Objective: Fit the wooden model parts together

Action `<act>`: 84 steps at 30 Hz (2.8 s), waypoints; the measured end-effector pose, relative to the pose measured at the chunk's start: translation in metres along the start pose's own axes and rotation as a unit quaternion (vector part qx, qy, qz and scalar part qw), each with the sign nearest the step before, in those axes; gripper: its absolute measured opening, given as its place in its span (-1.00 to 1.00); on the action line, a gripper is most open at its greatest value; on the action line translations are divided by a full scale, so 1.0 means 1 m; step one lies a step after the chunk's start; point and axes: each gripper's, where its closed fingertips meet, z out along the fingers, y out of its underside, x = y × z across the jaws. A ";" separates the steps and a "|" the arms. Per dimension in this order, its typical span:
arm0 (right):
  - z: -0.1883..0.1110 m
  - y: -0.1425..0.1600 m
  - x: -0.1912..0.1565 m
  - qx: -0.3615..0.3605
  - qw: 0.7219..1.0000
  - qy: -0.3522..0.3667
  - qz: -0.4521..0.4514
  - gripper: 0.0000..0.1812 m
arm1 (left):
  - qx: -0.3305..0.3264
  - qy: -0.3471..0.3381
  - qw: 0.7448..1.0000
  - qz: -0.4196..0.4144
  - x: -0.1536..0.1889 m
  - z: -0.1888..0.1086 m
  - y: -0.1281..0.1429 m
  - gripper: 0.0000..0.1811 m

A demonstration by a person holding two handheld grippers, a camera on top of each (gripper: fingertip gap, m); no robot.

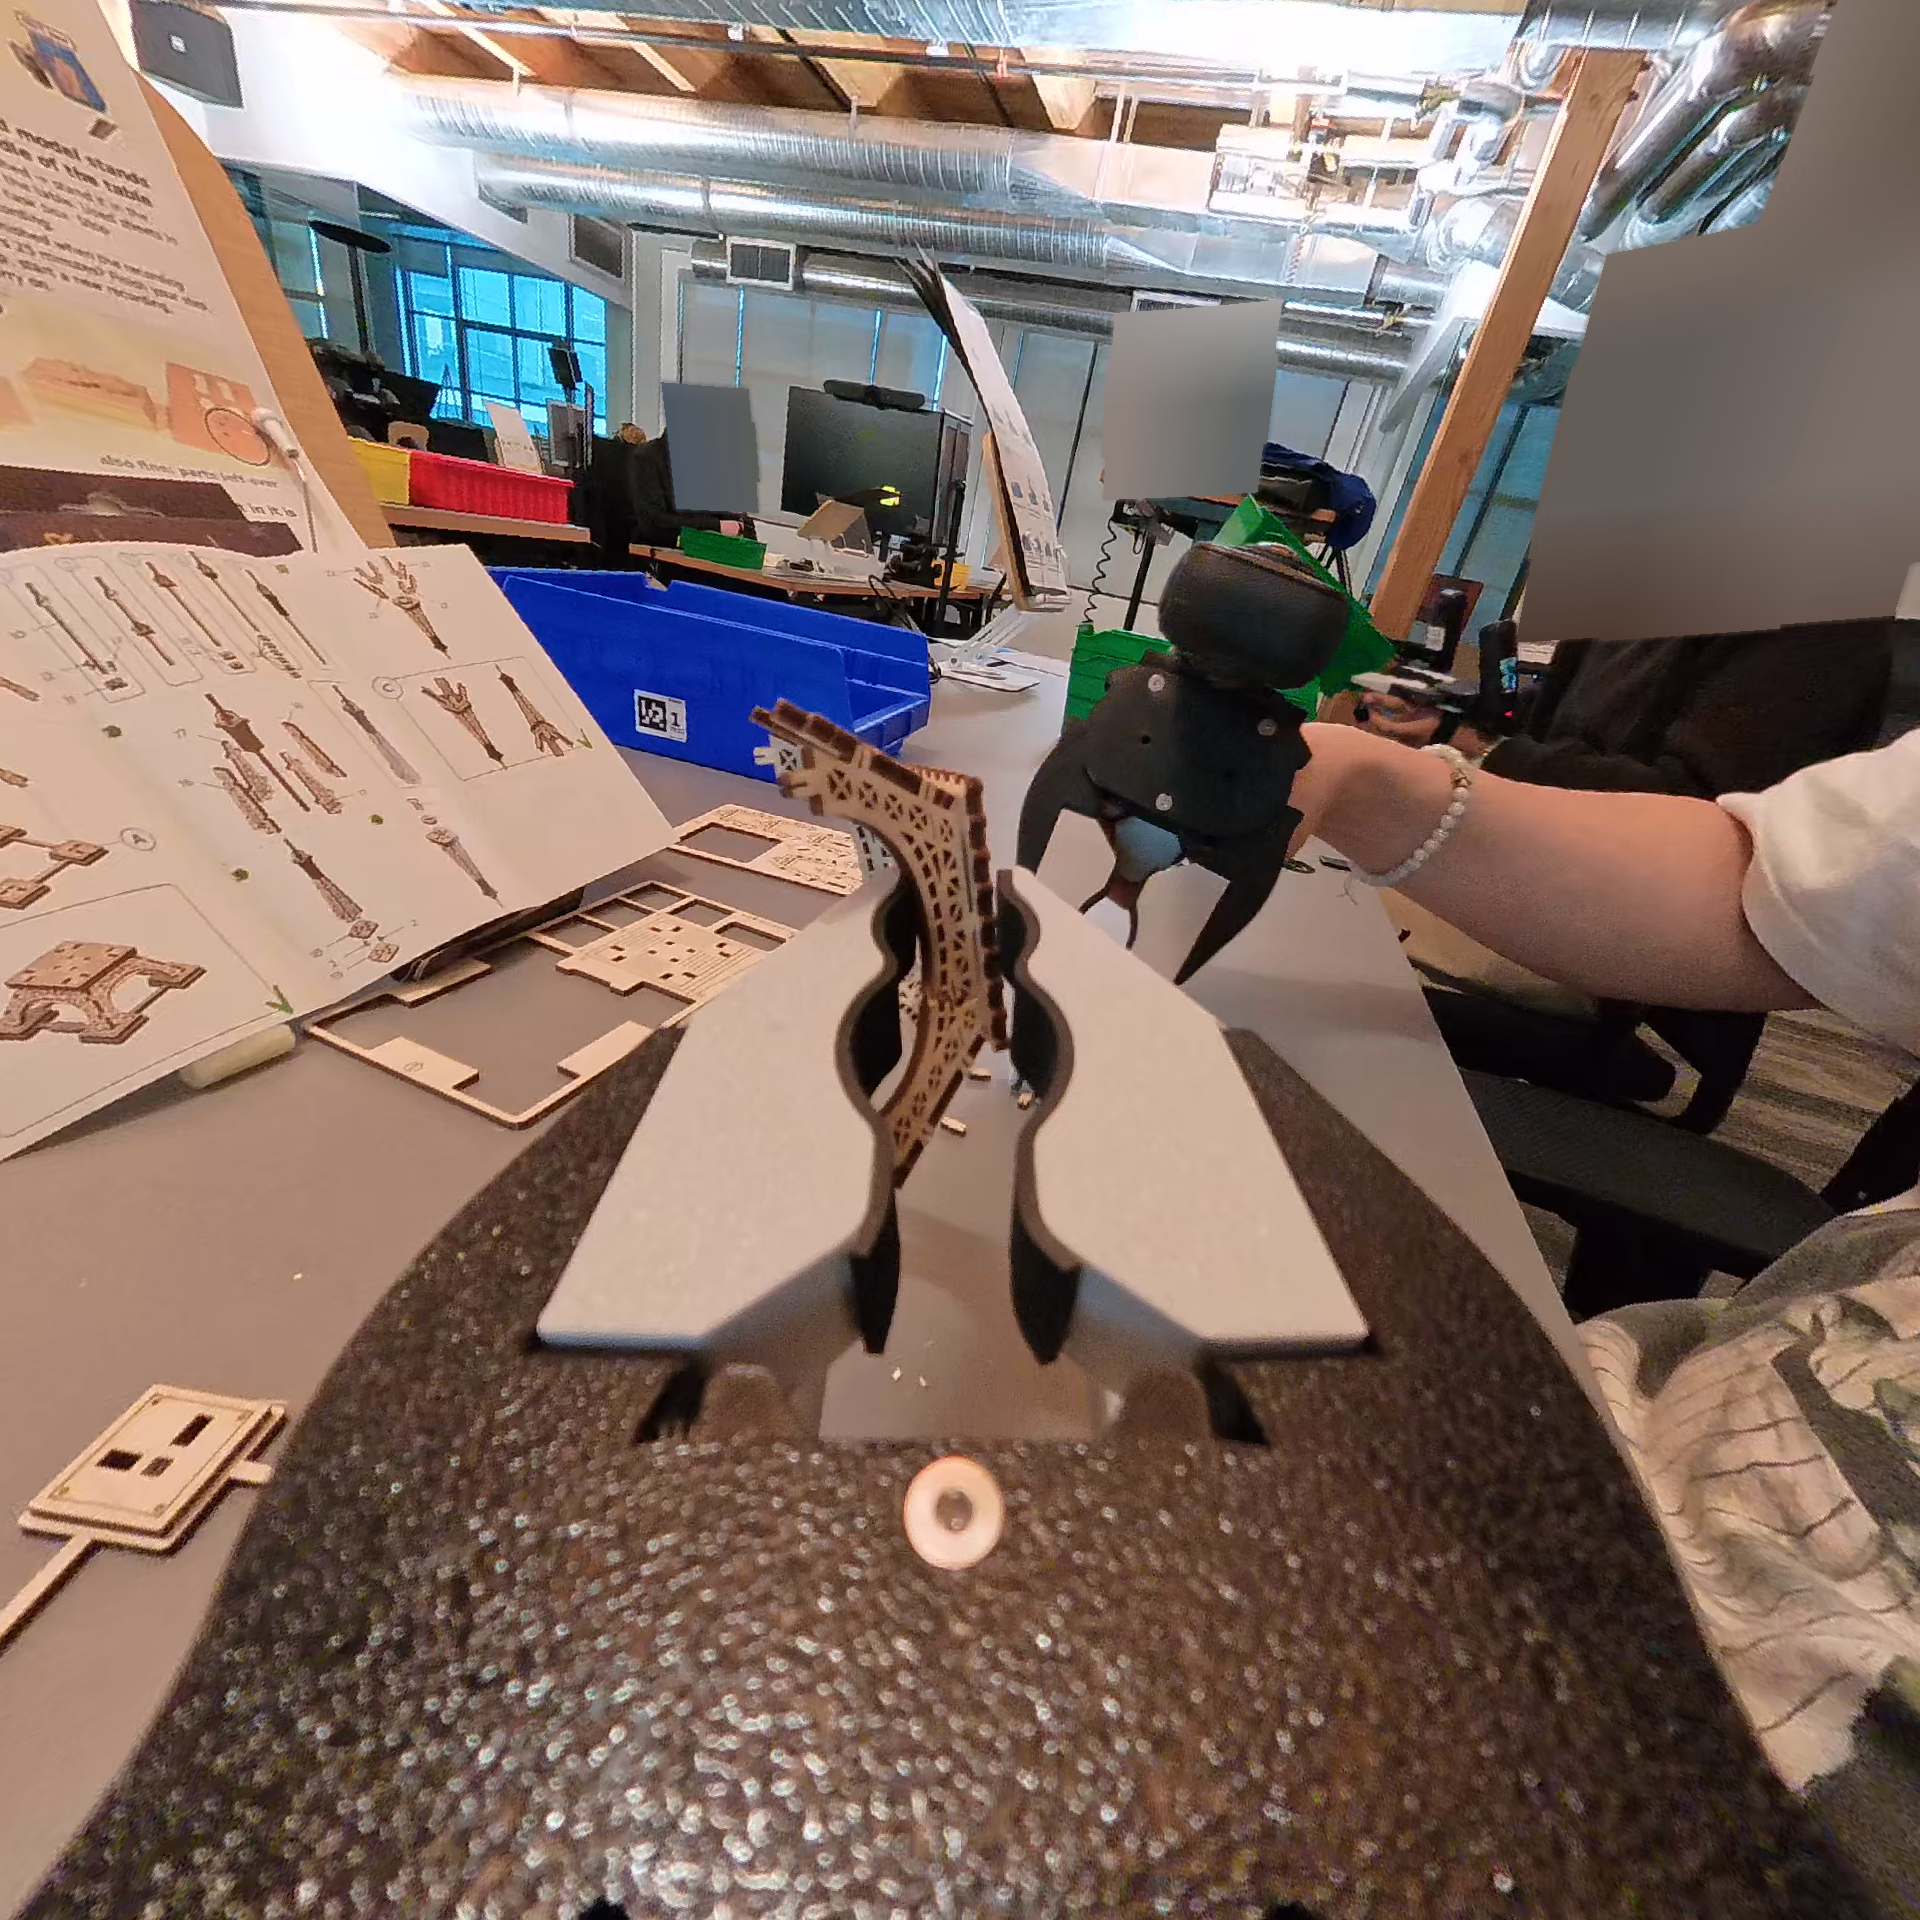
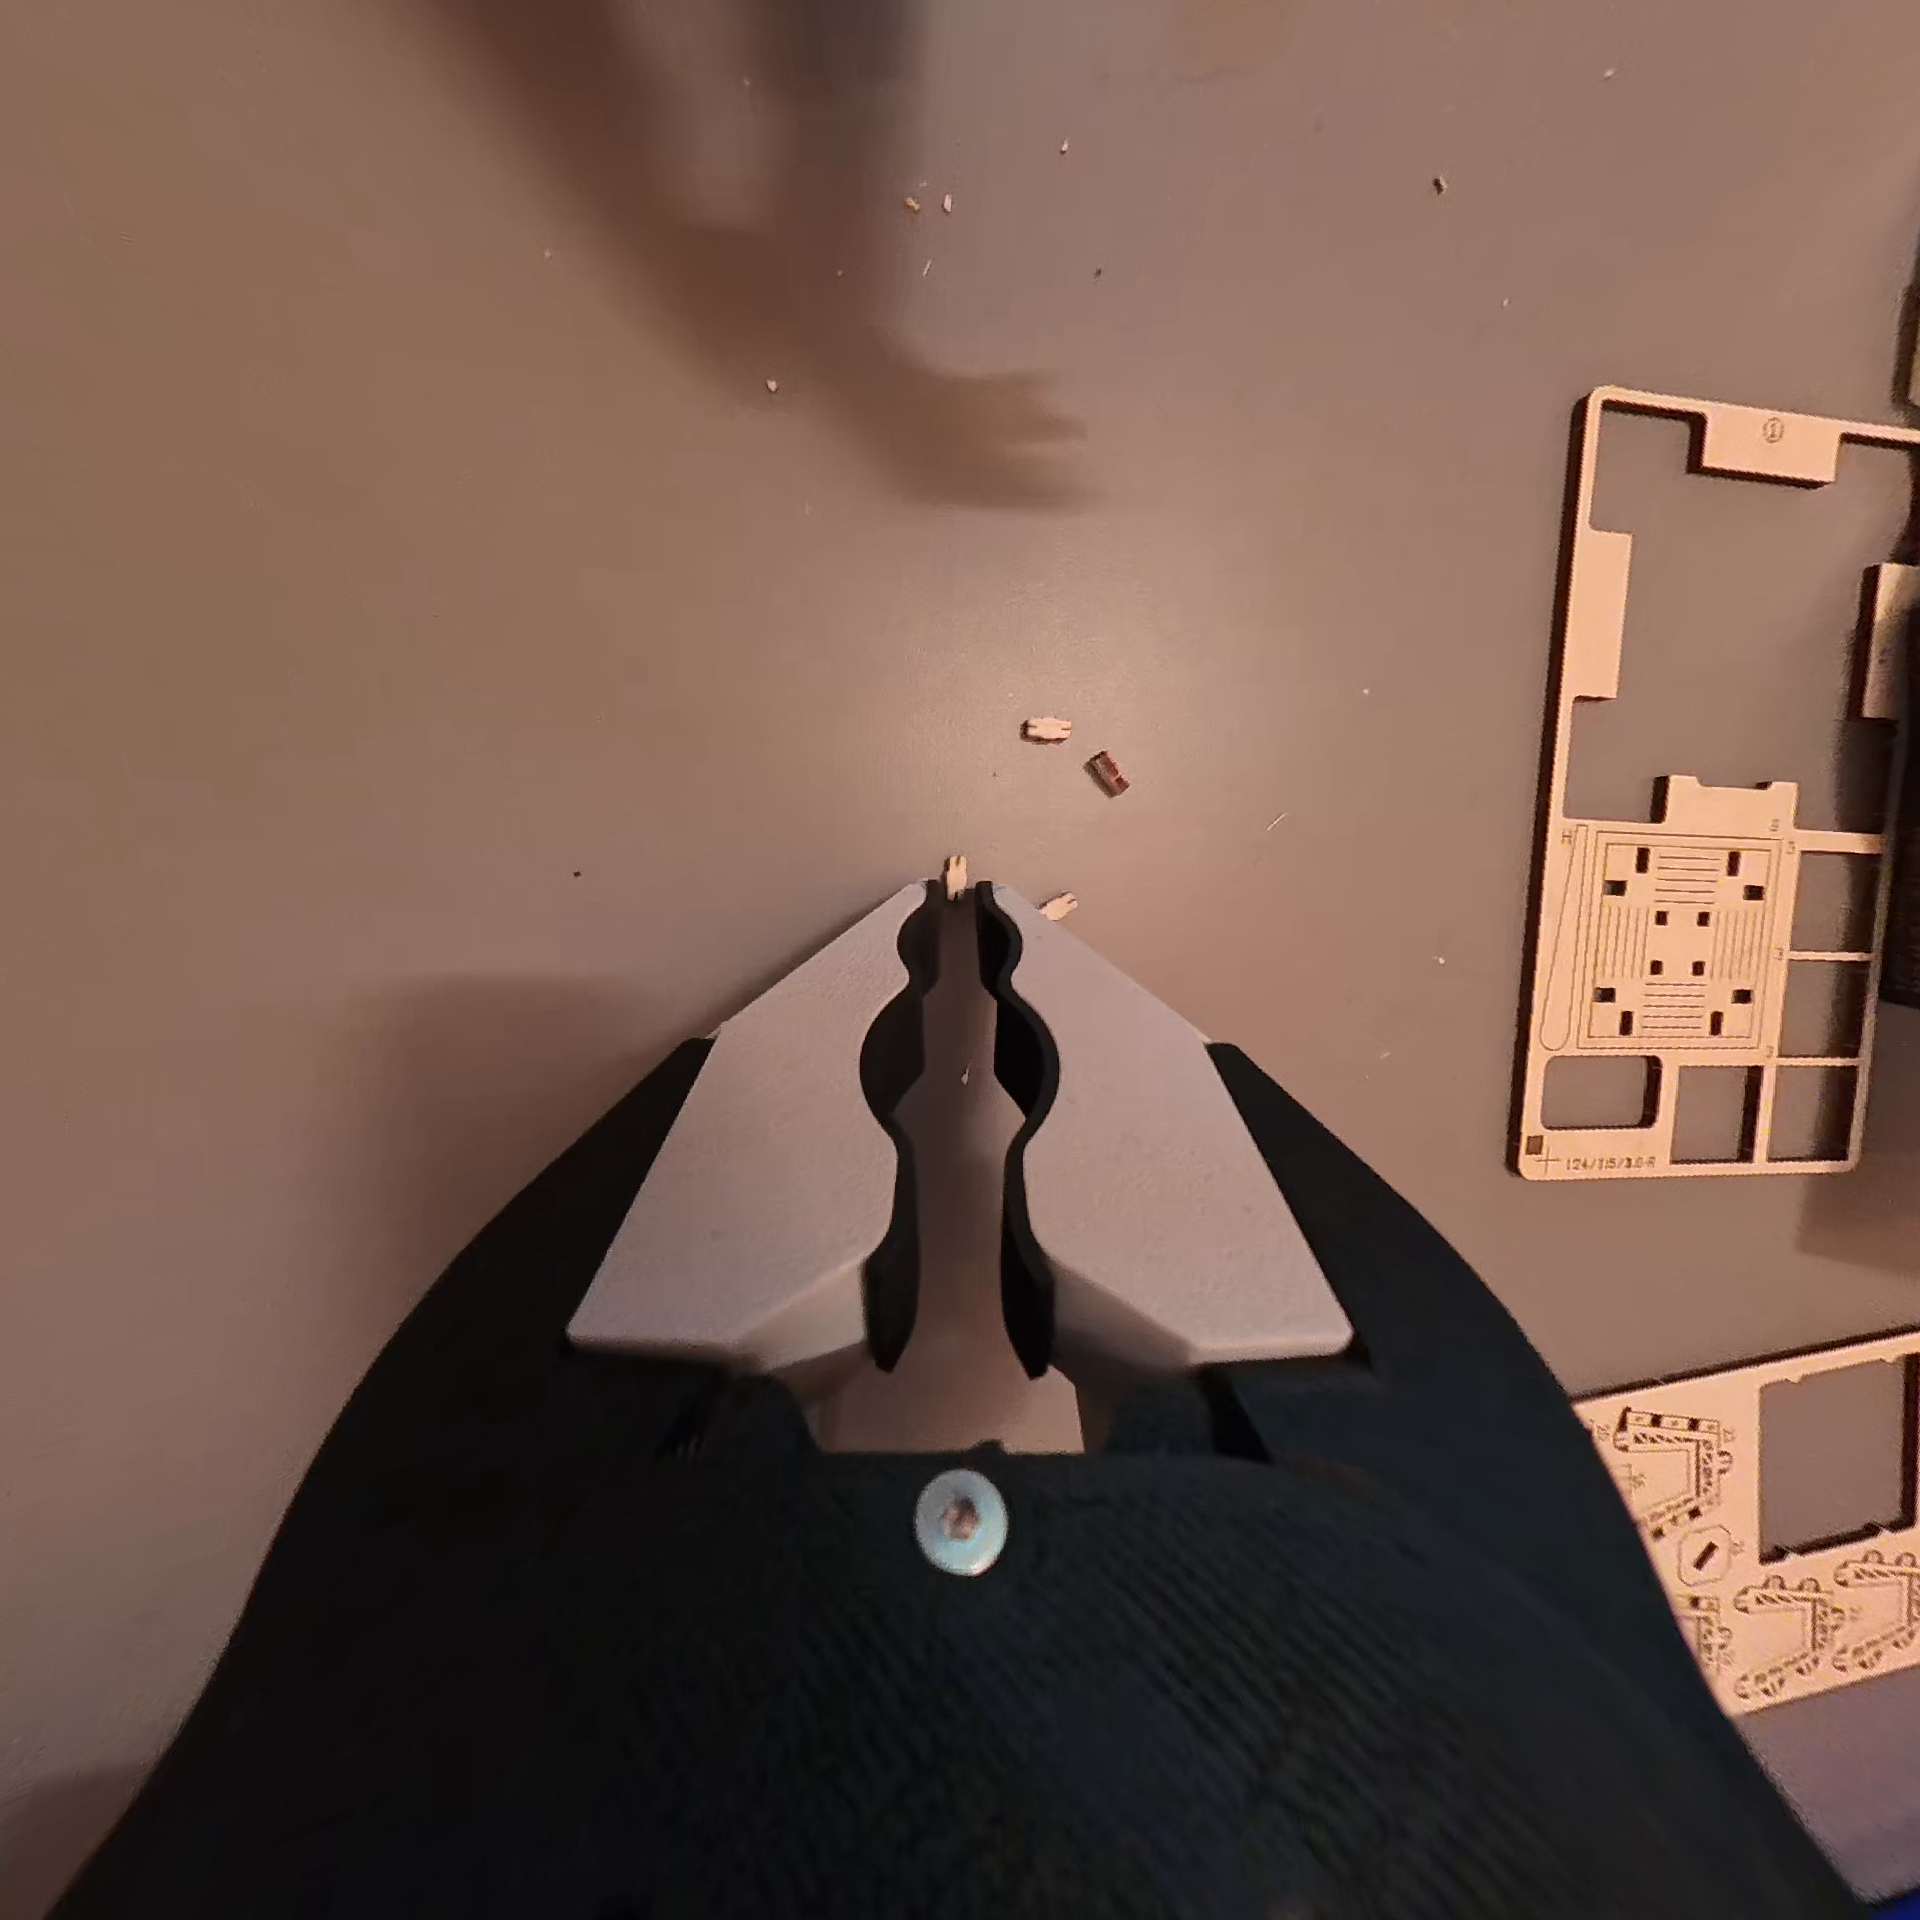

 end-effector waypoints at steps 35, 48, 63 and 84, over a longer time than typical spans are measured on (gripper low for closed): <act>-0.117 -0.153 0.017 0.146 0.896 0.409 -0.090 -0.99 | 0.088 0.117 0.938 -0.314 0.021 -0.001 -0.043 -0.88; -0.100 -0.144 0.018 0.033 0.876 0.435 -0.207 -0.99 | 0.025 0.082 0.966 -0.242 0.027 0.007 -0.030 -0.87; -0.092 -0.143 0.024 -0.002 0.869 0.448 -0.208 -0.99 | -0.030 -0.019 0.993 -0.111 0.021 0.011 -0.026 -0.87; -0.086 -0.140 0.030 0.010 0.886 0.444 -0.132 -1.00 | -0.072 -0.107 0.991 0.024 0.017 0.015 -0.020 -0.88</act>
